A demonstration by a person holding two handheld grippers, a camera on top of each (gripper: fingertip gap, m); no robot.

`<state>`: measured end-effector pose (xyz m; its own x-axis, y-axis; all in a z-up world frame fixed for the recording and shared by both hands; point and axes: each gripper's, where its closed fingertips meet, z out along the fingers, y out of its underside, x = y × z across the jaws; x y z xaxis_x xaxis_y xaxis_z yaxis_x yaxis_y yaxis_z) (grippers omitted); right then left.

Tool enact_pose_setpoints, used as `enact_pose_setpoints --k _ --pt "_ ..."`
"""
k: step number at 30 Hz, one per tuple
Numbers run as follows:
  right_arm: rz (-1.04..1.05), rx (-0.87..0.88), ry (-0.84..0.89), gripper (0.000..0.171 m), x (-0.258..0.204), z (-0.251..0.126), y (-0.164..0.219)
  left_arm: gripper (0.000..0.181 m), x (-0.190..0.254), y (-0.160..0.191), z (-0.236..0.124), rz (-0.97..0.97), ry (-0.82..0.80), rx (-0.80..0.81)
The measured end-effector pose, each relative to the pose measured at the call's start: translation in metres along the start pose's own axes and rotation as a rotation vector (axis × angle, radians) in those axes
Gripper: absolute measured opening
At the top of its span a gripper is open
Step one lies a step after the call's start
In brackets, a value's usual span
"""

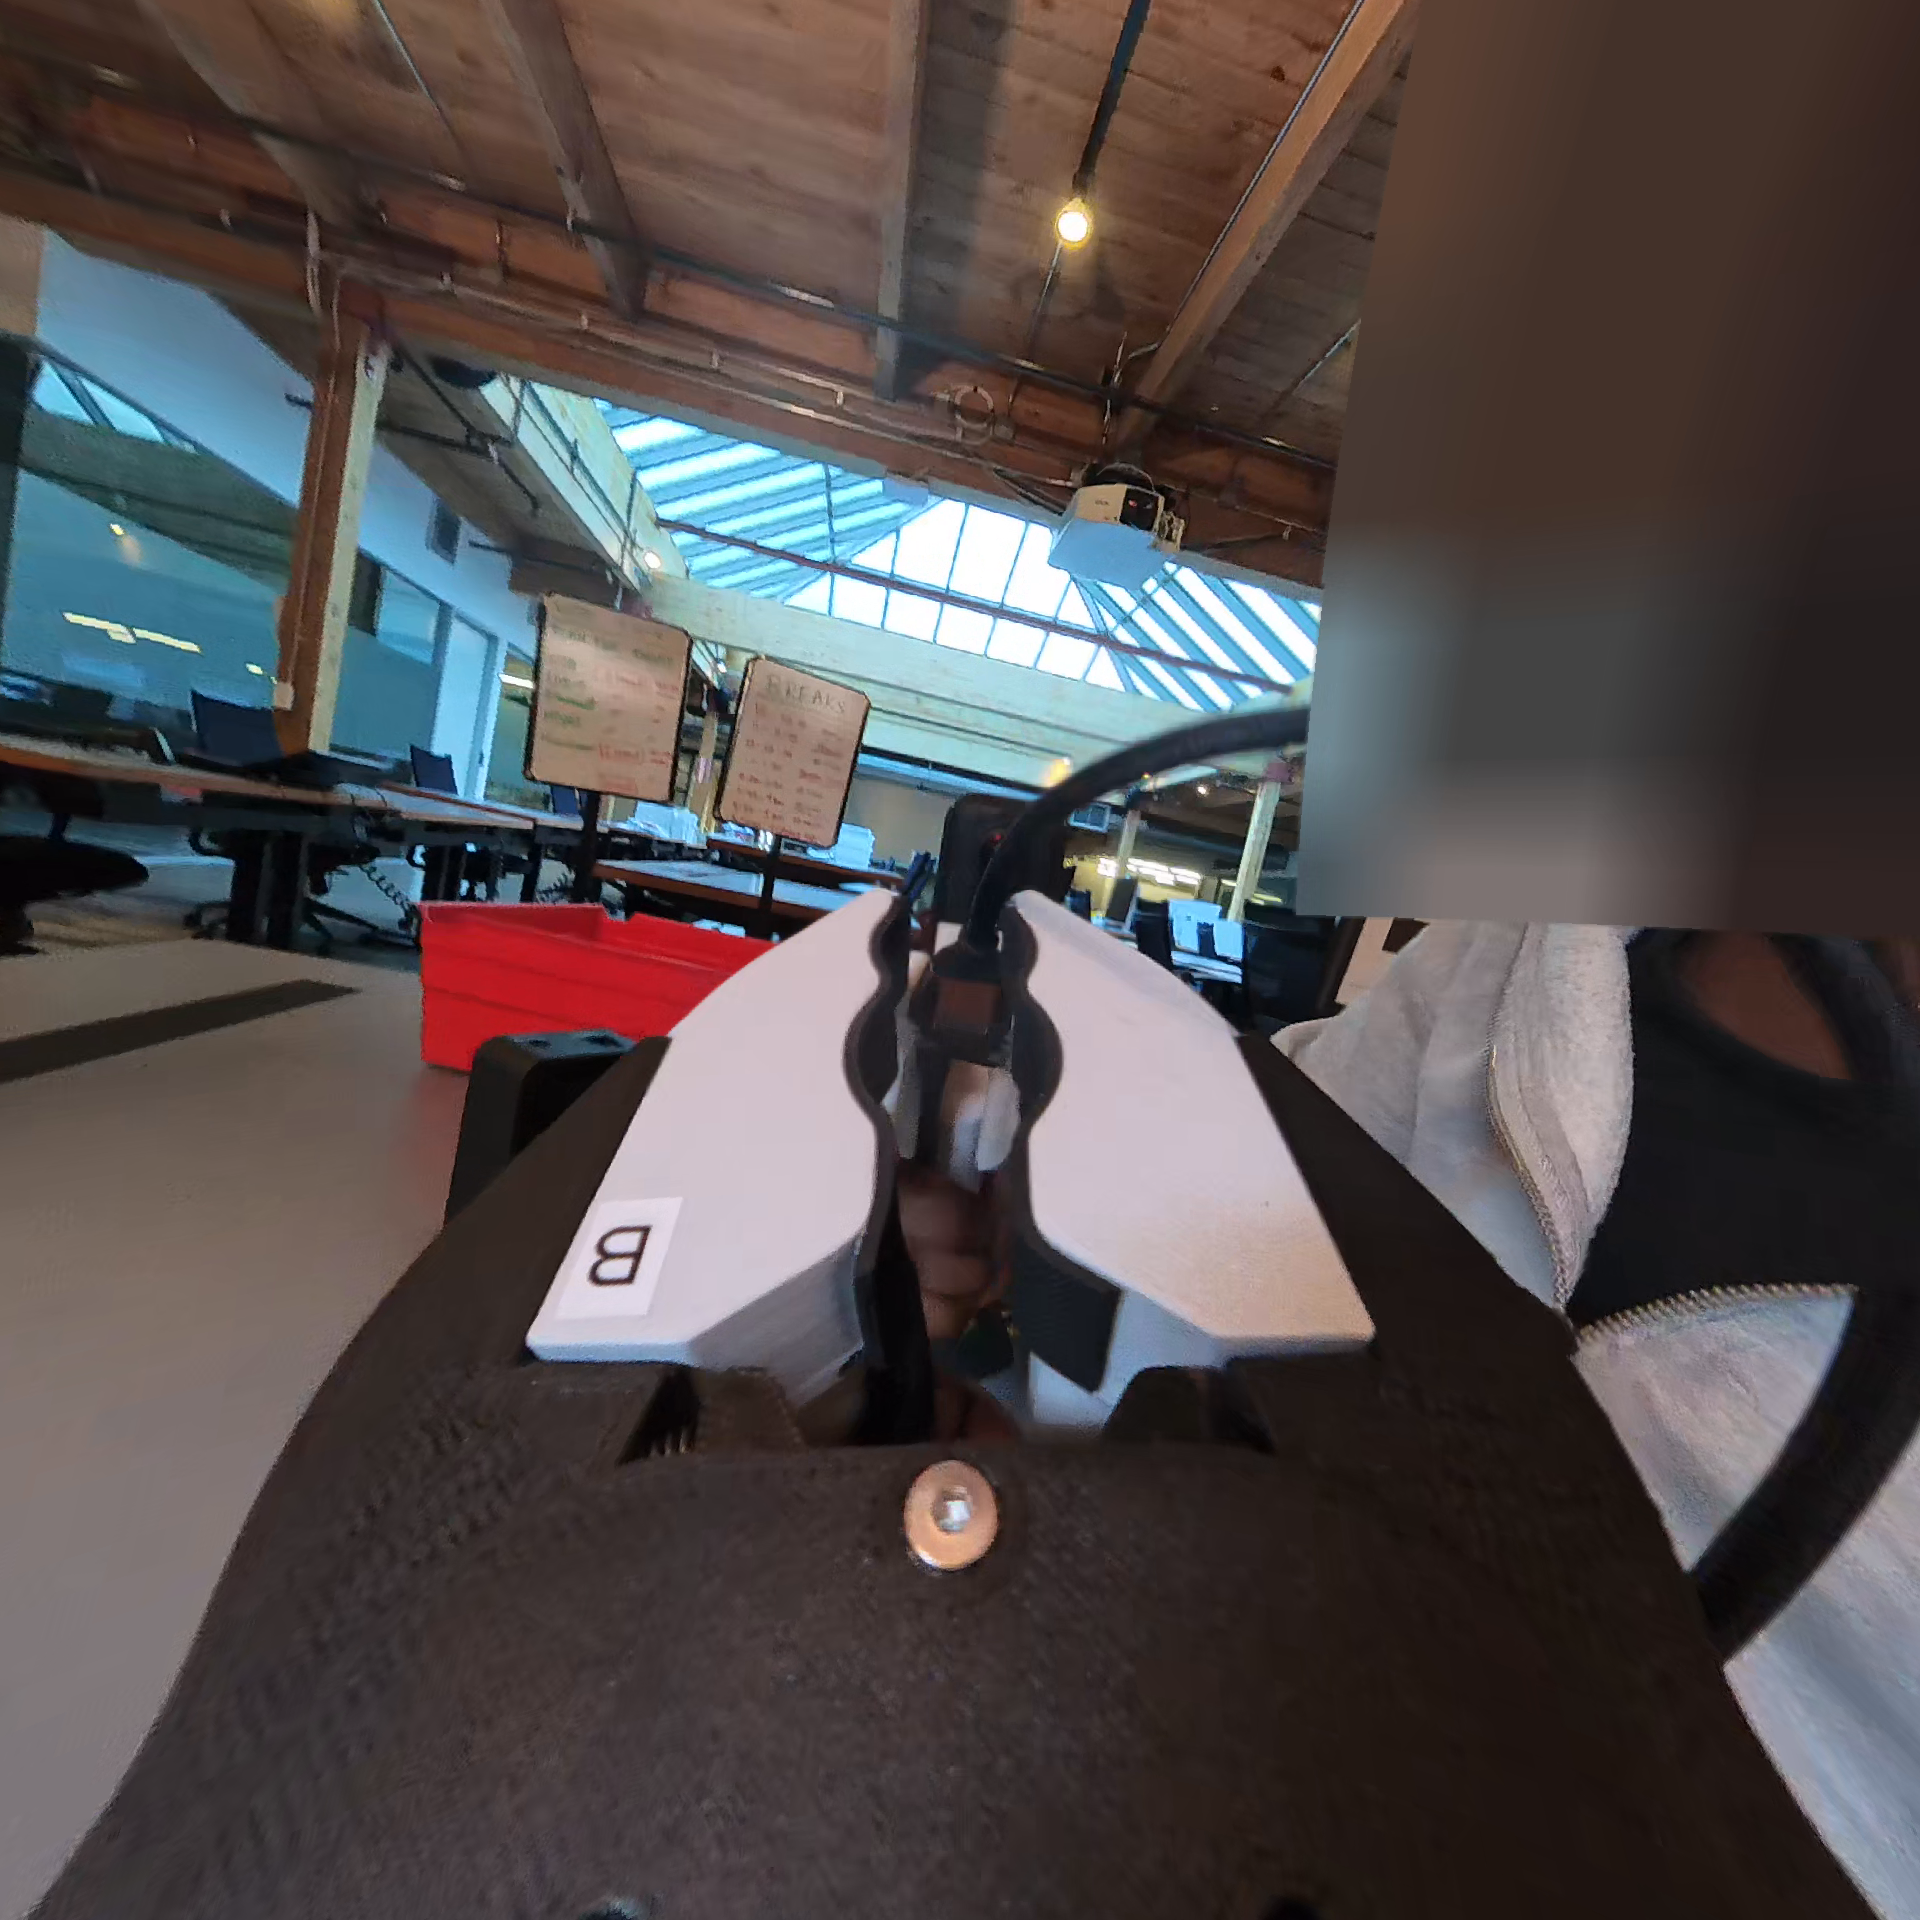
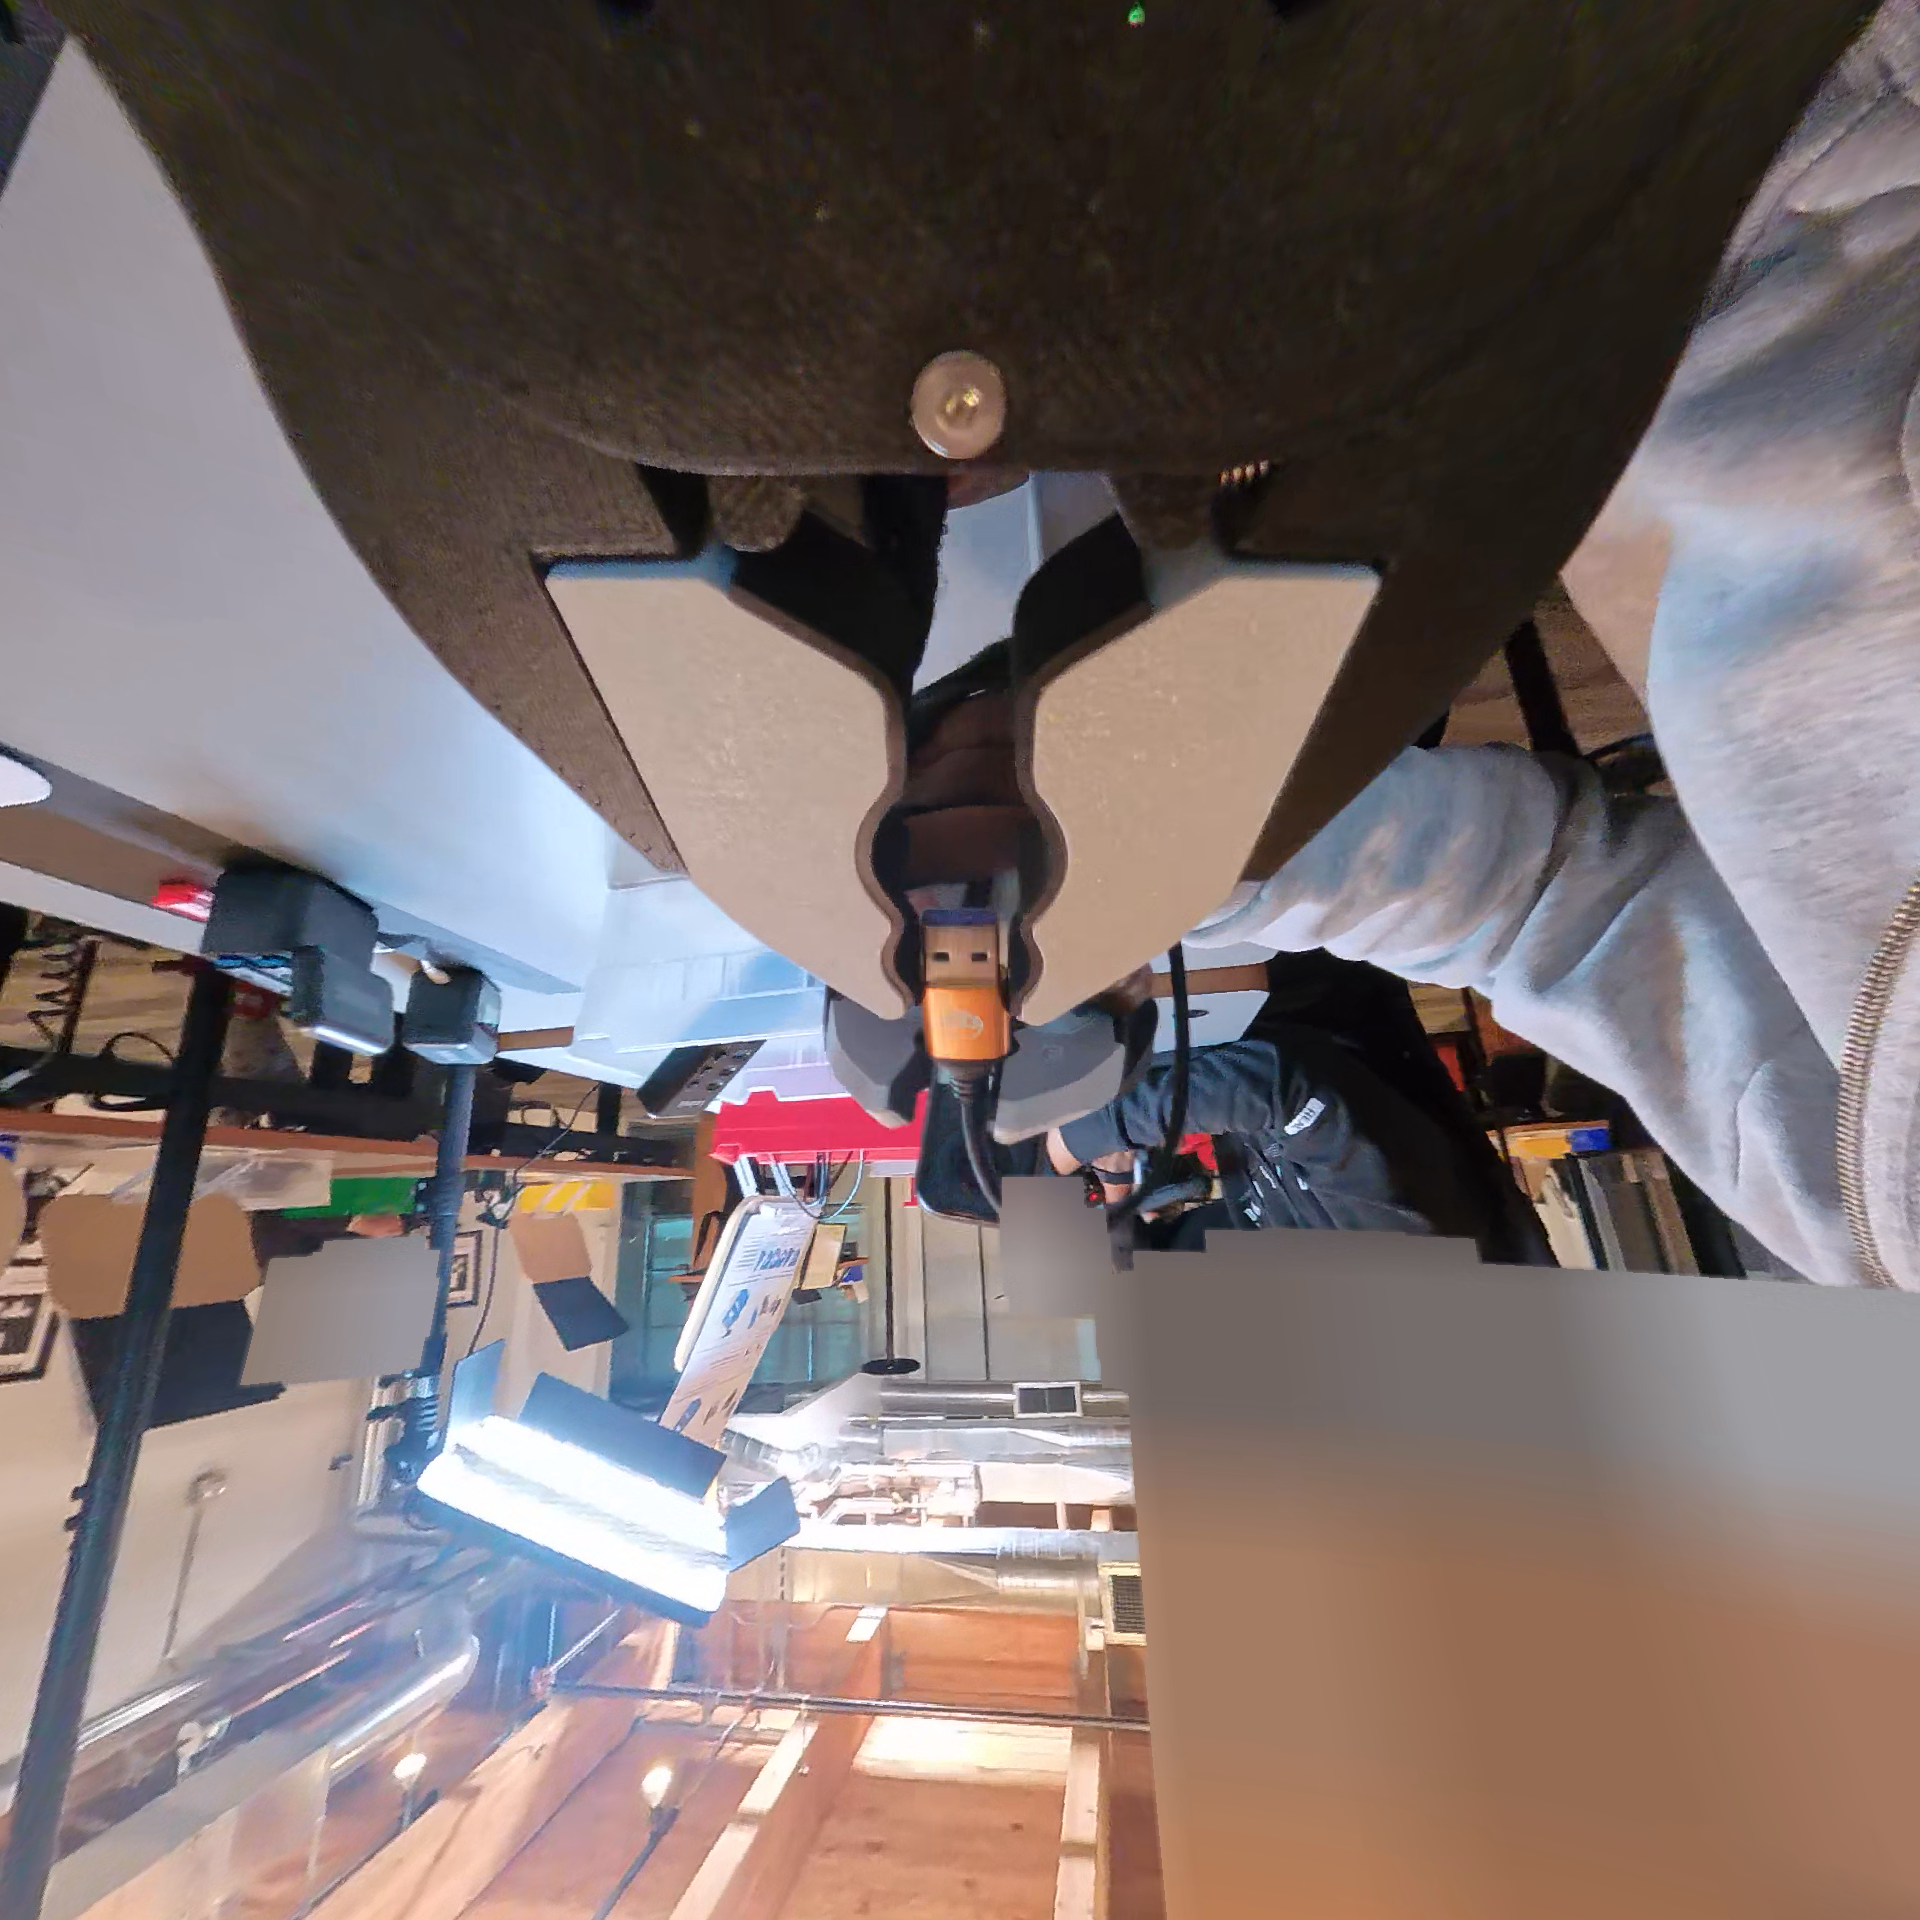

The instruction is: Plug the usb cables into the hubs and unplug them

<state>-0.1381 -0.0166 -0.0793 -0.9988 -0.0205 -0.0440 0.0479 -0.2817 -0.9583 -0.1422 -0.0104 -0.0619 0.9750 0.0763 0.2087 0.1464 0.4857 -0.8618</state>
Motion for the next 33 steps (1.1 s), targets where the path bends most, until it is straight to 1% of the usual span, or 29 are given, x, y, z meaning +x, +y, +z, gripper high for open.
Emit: enact_pose_setpoints --k 3,5,7,9,13,15,16,25,33 --pt "0.005 -0.016 -0.016 0.016 0.001 -0.002 0.001 0.024 -0.003 0.005 -0.002 -0.011 0.008 -0.058" --pt "-0.017 -0.044 -0.032 0.016 0.0 -0.002 0.003 0.024 -0.002 0.007 -0.004 0.015 0.013 -0.089" --pt "-0.047 -0.062 -0.035 0.016 0.0 -0.003 0.003 0.022 0.0 0.009 -0.004 0.052 0.025 -0.128" --pt "-0.069 -0.069 -0.038 0.015 -0.001 -0.004 0.002 0.015 0.001 0.01 -0.005 0.101 0.015 -0.152" --pt "-0.092 -0.082 -0.037 0.015 -0.001 -0.005 0.004 0.014 0.0 0.011 -0.006 0.136 0.004 -0.18" --pt "-0.108 -0.092 -0.035 0.015 -0.001 -0.004 0.004 0.012 0.002 0.012 -0.007 0.141 0.018 -0.184" --pt "-0.116 -0.095 -0.034 0.015 -0.001 -0.005 0.005 0.008 0.004 0.012 -0.007 0.137 0.032 -0.185" --pt "-0.2 -0.109 -0.021 0.016 -0.003 -0.005 0.004 0.007 0.007 0.012 -0.007 0.134 0.055 -0.165" --pt "-0.146 -0.134 -0.069 0.015 -0.005 -0.008 0.006 0.007 0.008 0.016 -0.007 0.167 0.054 -0.188"
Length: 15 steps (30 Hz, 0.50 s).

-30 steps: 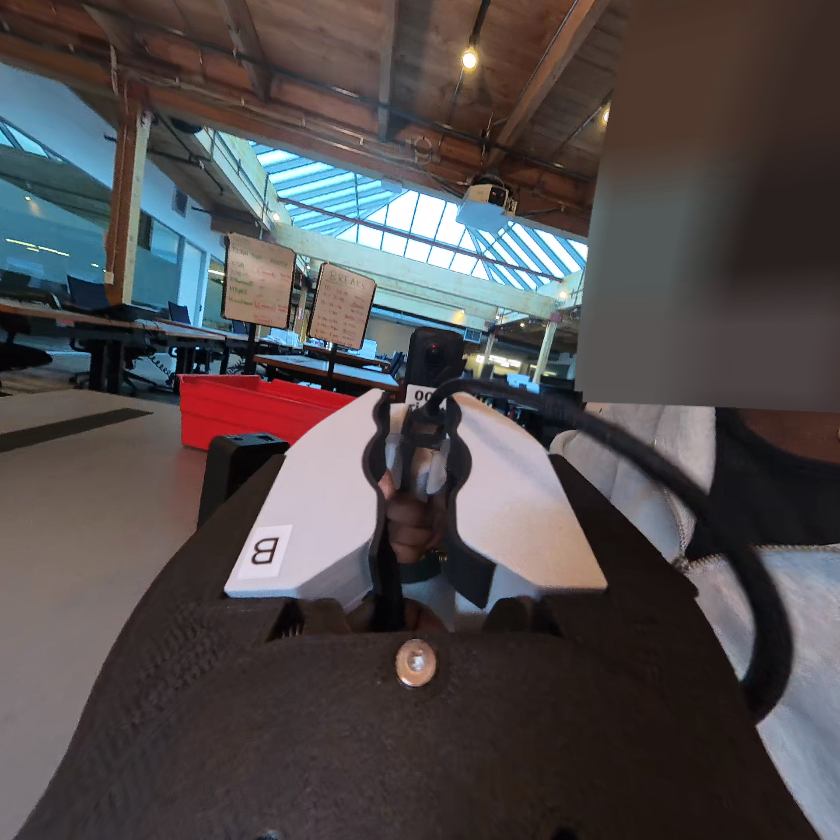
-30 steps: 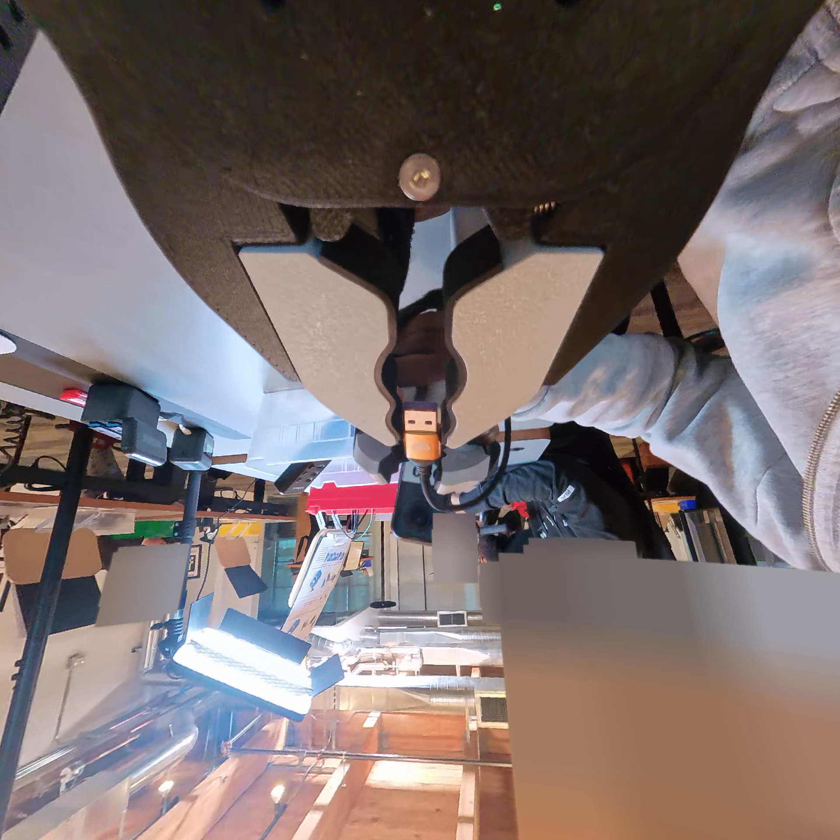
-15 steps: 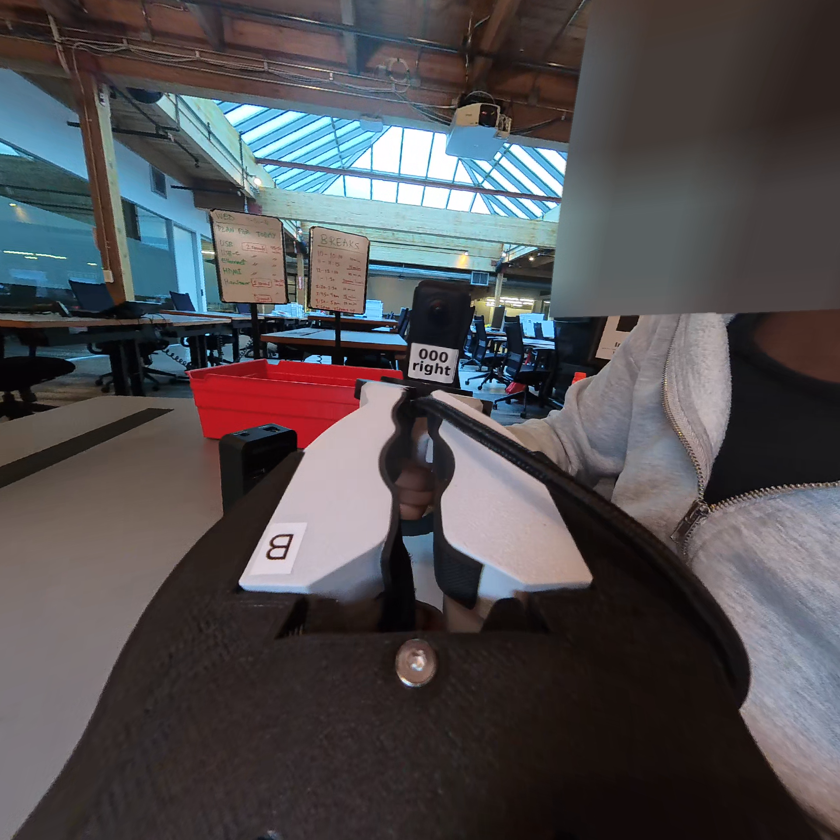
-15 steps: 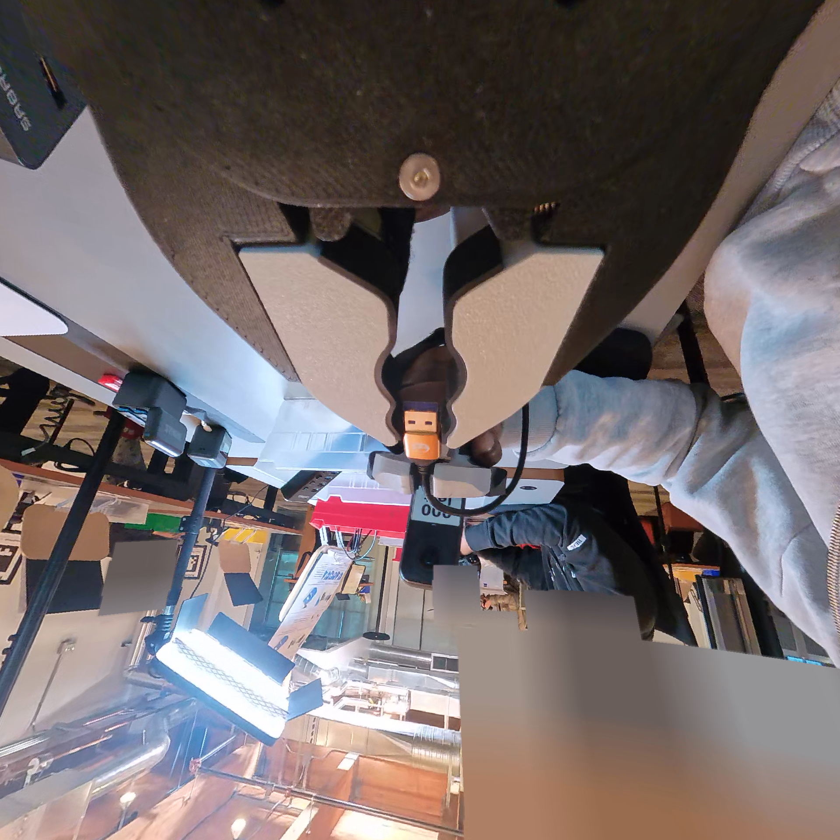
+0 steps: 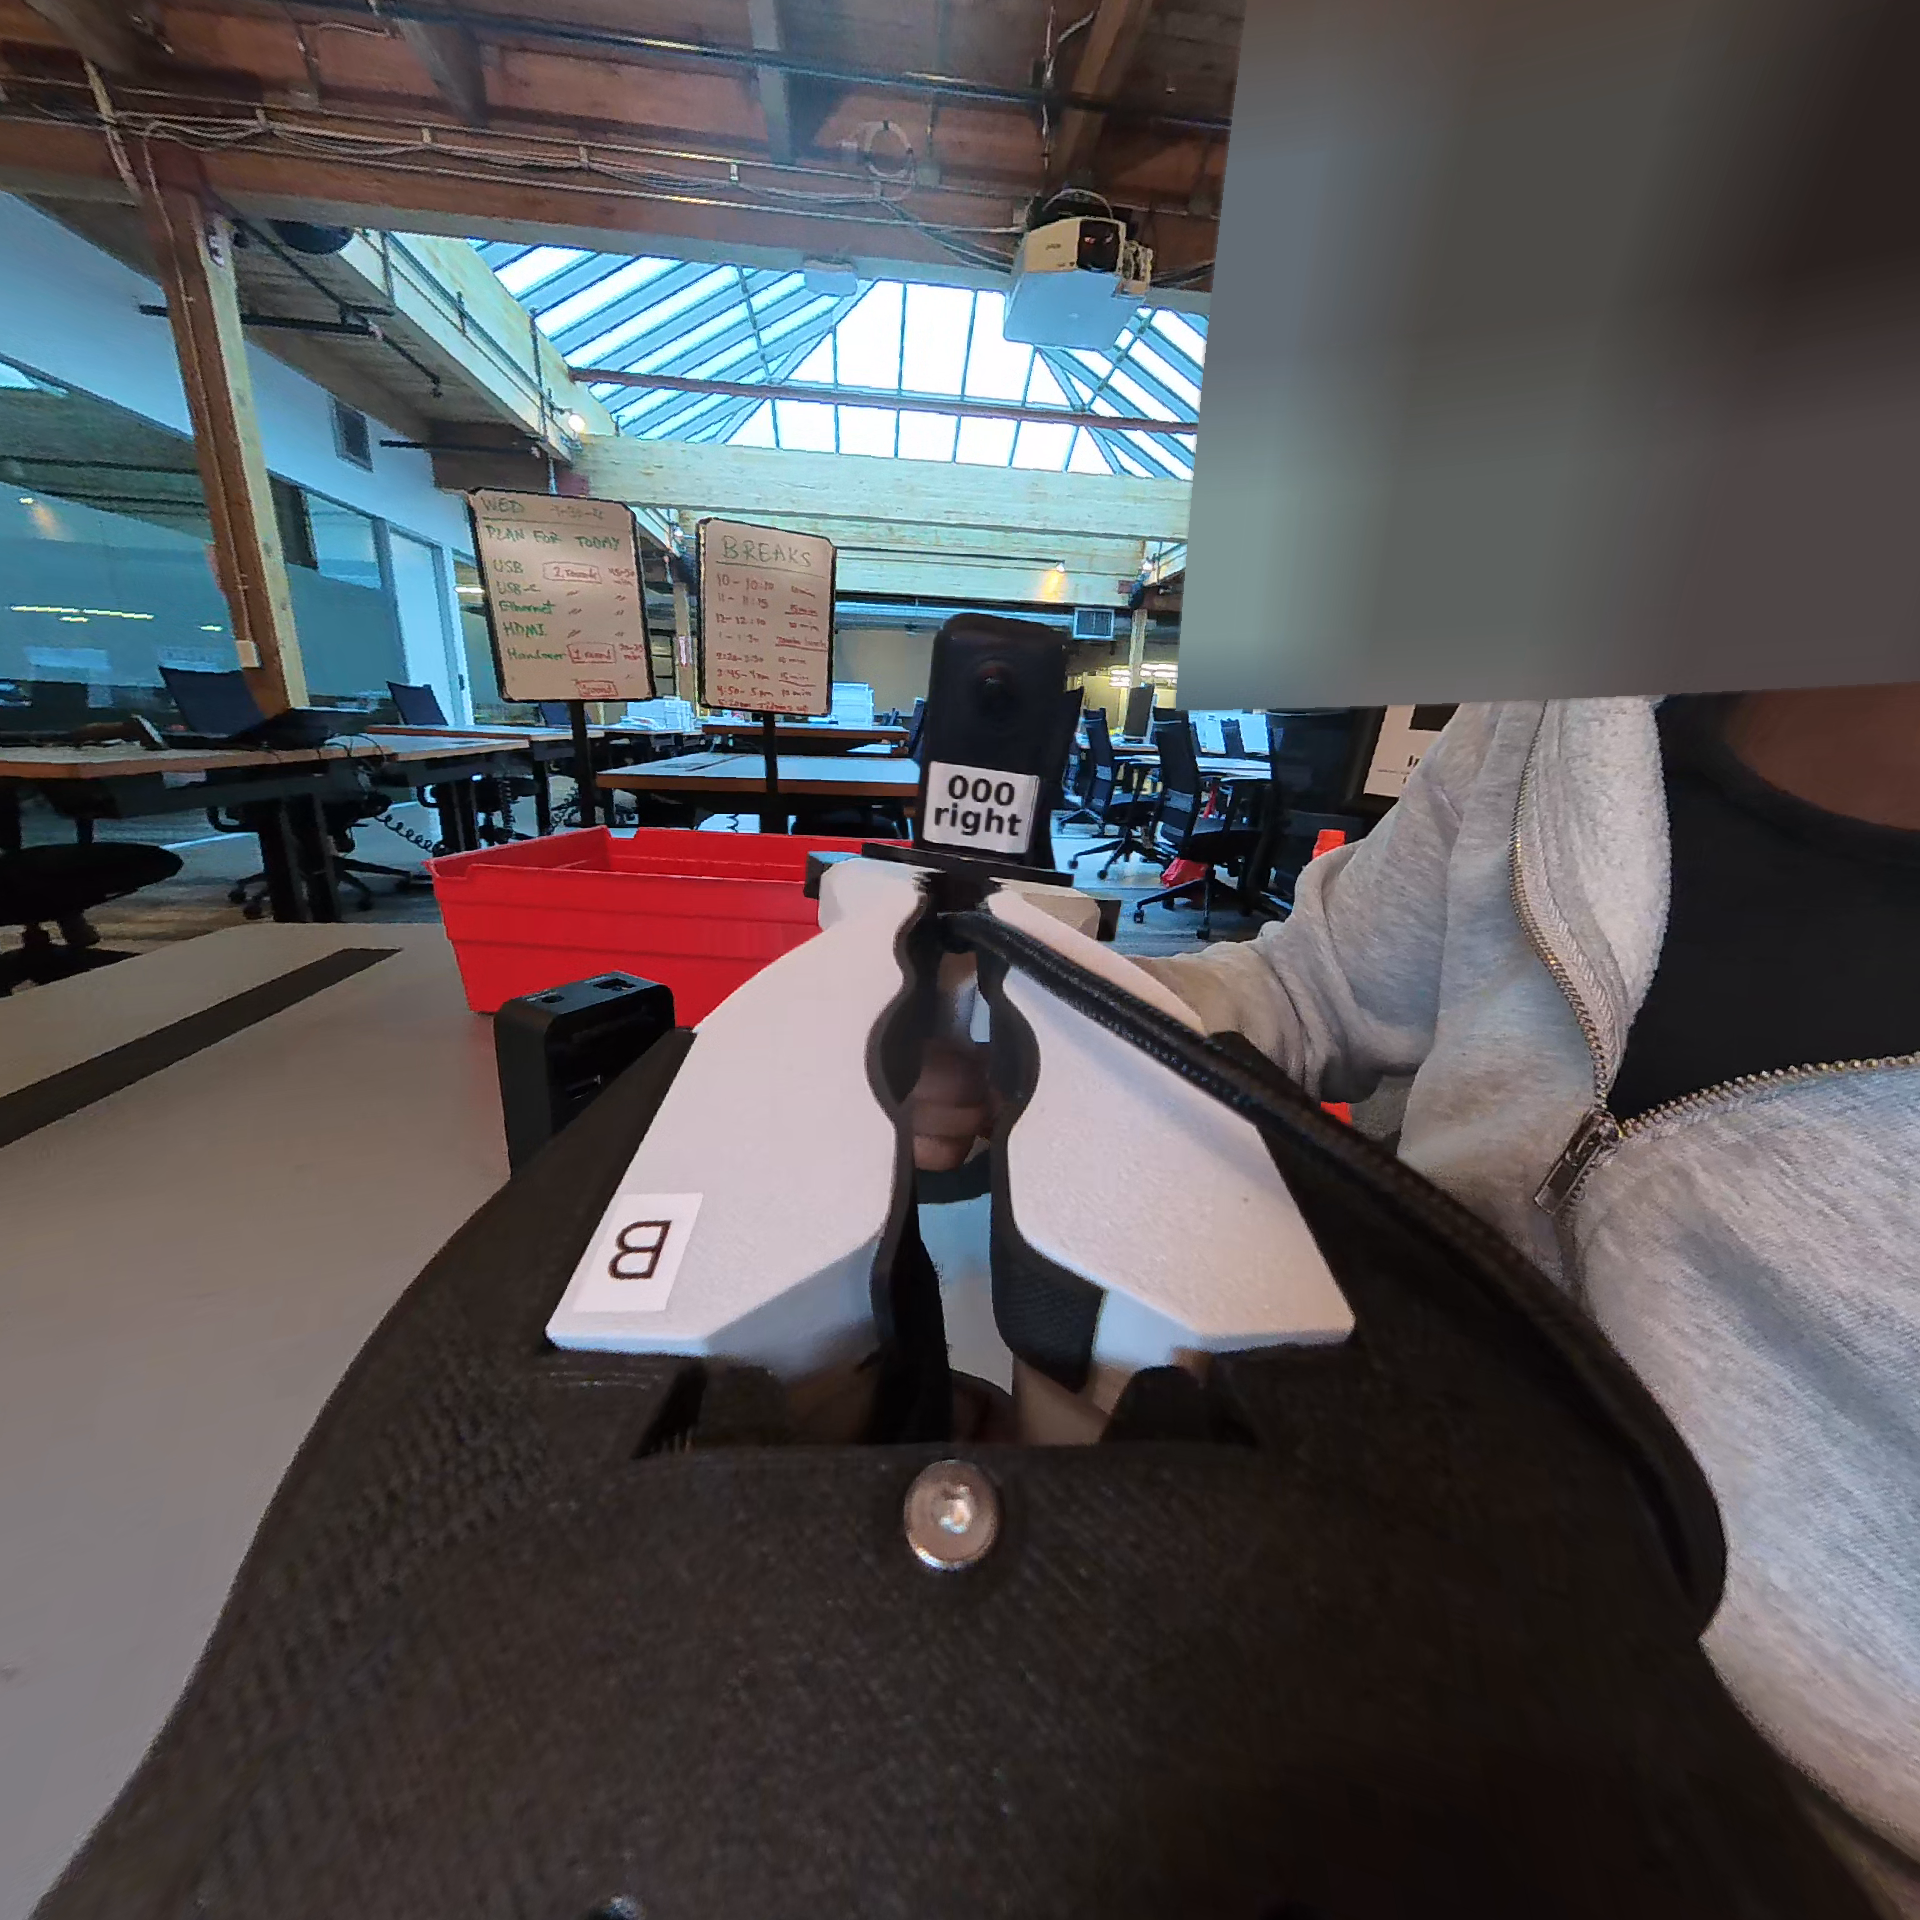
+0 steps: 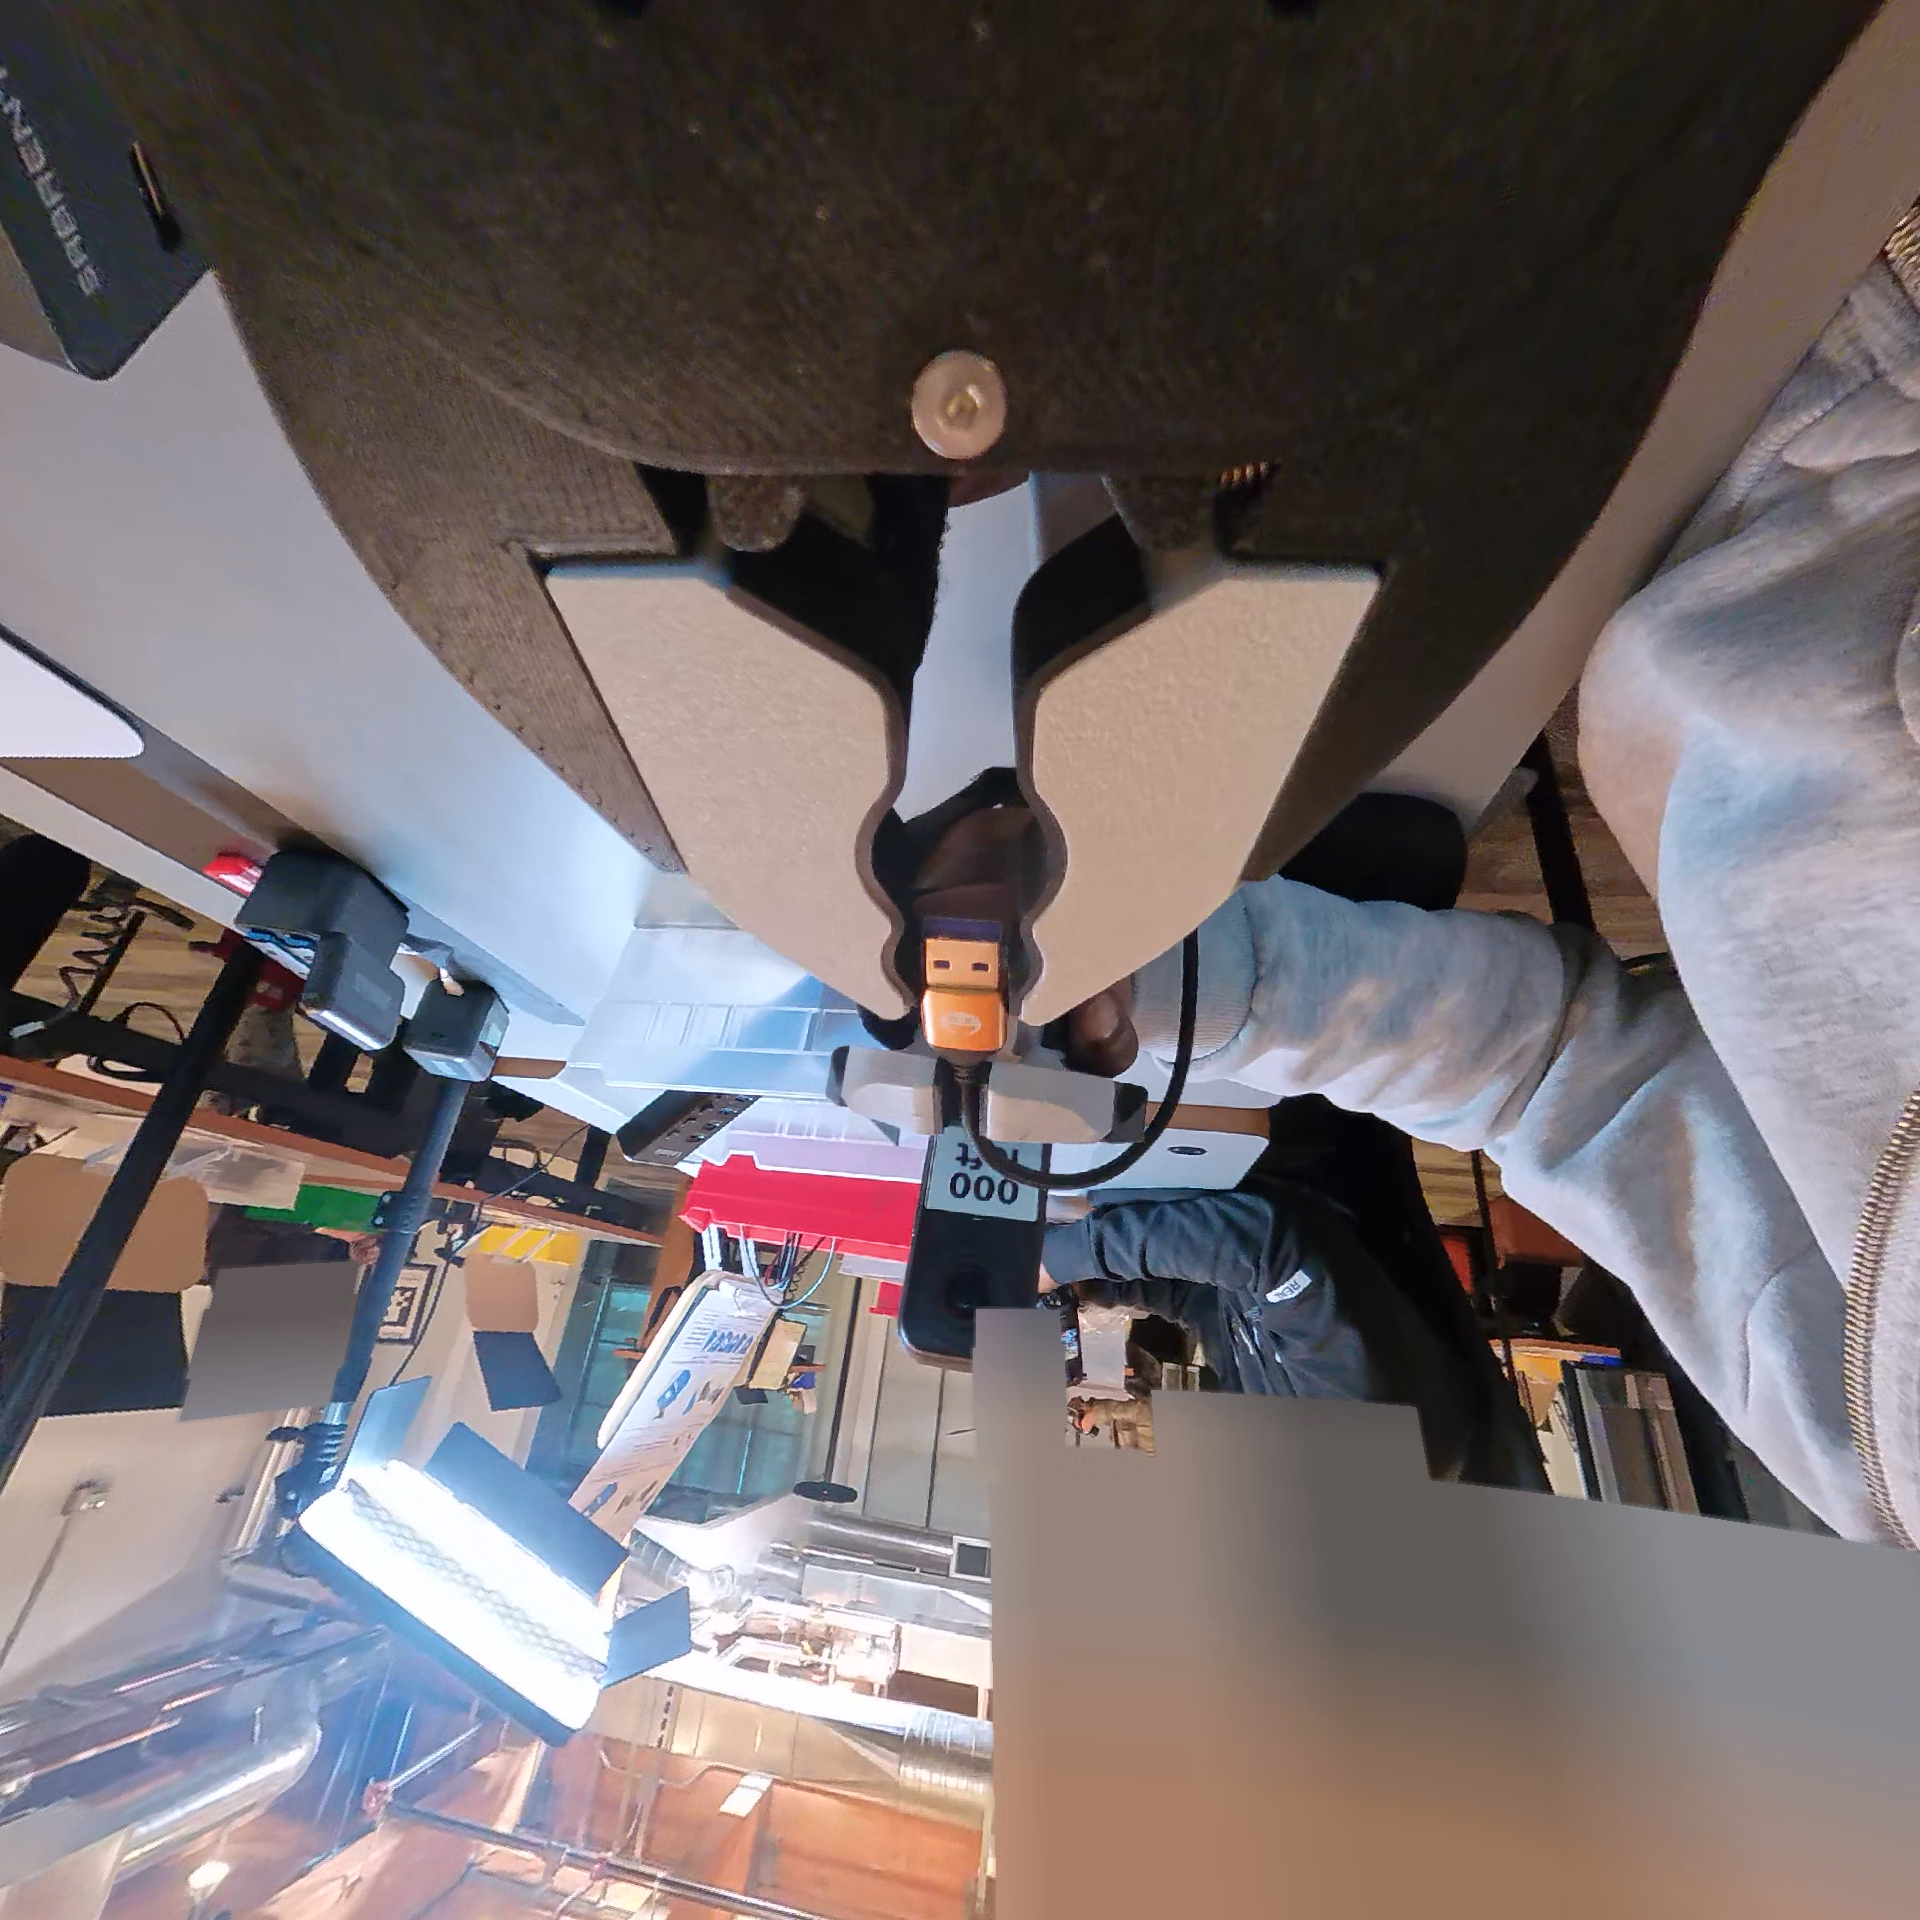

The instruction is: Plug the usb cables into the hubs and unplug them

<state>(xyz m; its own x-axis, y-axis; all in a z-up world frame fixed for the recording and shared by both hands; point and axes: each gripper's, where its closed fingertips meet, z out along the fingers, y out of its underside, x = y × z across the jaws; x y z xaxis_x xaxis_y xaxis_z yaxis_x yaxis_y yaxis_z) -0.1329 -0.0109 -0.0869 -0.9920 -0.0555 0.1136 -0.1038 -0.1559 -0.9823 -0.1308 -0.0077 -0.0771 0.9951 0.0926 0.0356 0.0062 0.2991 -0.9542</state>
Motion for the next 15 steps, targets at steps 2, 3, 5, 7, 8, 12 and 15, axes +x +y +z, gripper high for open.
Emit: enact_pose_setpoints --k 2,3,5,7,8,12,15 --pt "0.003 -0.001 -0.005 0.015 0.0001 -0.0002 0.0003 0.007 0.0 0.0002 0.0002 0.004 -0.002 -0.004" --pt "-0.001 -0.001 -0.005 0.015 -0.0001 -0.0002 0.0004 0.007 0.0001 0.0002 0.0001 0.004 0.0 -0.006" --pt "-0.011 0.004 -0.004 0.015 -0.0004 0.0001 0.0 0.007 0.0007 -0.0003 0.0 0.003 0.005 -0.004" --pt "-0.02 0.01 0.001 0.015 -0.0006 0.0005 -0.0005 0.007 0.0011 -0.0008 -0.0001 0.004 0.009 0.001" --pt "-0.021 0.01 0.001 0.015 -0.0007 0.0006 -0.0005 0.006 0.0013 -0.0008 -0.0002 0.005 0.011 0.003" --pt "-0.018 0.002 -0.015 0.015 -0.0022 -0.0004 -0.0006 0.007 0.0026 0.0002 0.0004 0.022 0.015 0.0" --pt "-0.031 -0.006 -0.018 0.015 -0.0021 -0.0011 0.0 0.007 0.0027 0.0012 0.0007 0.028 0.011 -0.004"
